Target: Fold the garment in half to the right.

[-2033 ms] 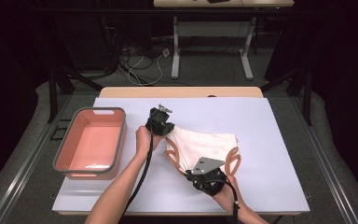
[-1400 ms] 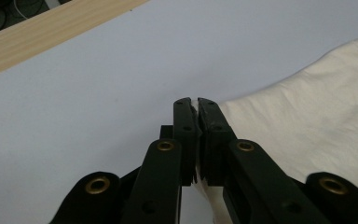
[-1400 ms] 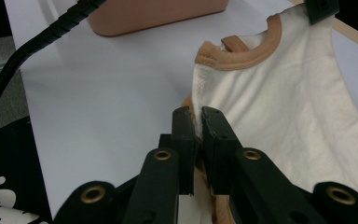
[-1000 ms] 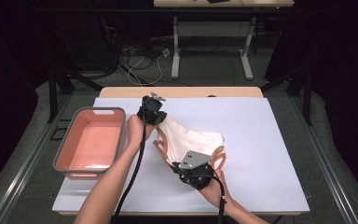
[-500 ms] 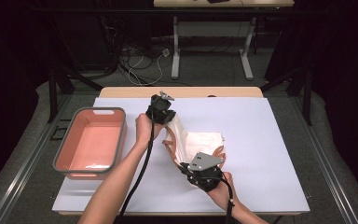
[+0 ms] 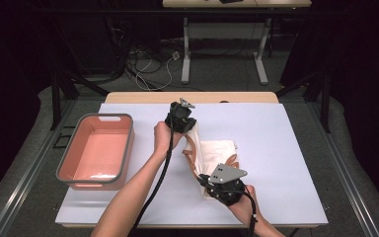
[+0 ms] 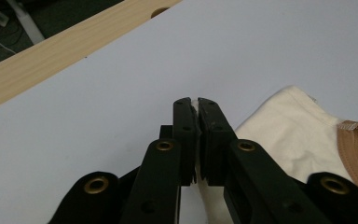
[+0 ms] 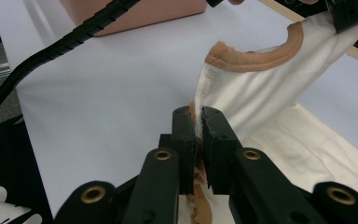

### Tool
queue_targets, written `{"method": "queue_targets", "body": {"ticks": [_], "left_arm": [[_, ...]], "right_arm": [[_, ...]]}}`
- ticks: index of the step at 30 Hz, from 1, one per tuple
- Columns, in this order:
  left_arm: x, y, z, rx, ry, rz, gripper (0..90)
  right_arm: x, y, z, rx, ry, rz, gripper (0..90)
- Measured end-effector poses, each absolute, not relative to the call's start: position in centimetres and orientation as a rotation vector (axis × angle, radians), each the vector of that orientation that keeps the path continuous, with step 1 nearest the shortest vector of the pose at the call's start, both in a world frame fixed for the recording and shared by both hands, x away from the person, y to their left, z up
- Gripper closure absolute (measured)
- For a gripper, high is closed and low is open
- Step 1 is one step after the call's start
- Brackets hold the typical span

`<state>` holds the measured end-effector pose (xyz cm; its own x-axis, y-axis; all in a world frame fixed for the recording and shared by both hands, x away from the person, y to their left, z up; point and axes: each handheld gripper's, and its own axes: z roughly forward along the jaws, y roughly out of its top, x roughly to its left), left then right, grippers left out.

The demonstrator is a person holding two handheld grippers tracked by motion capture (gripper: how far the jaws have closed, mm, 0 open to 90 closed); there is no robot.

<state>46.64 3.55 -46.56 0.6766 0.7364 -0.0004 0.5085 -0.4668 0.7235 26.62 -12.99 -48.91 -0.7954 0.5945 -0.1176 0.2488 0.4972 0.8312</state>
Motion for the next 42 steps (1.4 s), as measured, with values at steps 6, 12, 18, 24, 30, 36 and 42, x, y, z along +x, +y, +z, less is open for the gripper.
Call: {"method": "queue_targets", "body": {"ticks": [6, 12, 18, 24, 30, 36, 42], "left_arm": [[46.8, 2.8, -47.0, 2.172, 0.938, 0.393, 86.3], [46.8, 2.0, -47.5, 2.165, 0.923, 0.381, 86.3], [46.8, 1.1, -48.1, 2.171, 0.914, 0.373, 86.3], [46.7, 0.4, -48.4, 2.177, 0.904, 0.369, 86.3], [46.7, 0.0, -48.8, 2.188, 0.897, 0.363, 86.1], [46.7, -0.5, -49.2, 2.188, 0.89, 0.357, 86.1], [46.8, -1.1, -50.0, 2.189, 0.892, 0.334, 86.0]], "right_arm": [[26.6, -13.6, -49.3, 0.709, 2.364, 1.198, 84.5], [26.5, -14.3, -49.4, 0.731, 2.36, 1.191, 84.5], [26.3, -14.9, -49.7, 0.74, 2.372, 1.168, 84.5], [26.3, -15.3, -50.2, 0.74, 2.391, 1.155, 84.5], [26.2, -15.8, -50.5, 0.745, 2.394, 1.141, 84.4], [26.1, -15.9, -50.8, 0.746, 2.407, 1.115, 84.4], [26.2, -16.1, -51.0, 0.758, 2.43, 1.086, 84.3]]}}
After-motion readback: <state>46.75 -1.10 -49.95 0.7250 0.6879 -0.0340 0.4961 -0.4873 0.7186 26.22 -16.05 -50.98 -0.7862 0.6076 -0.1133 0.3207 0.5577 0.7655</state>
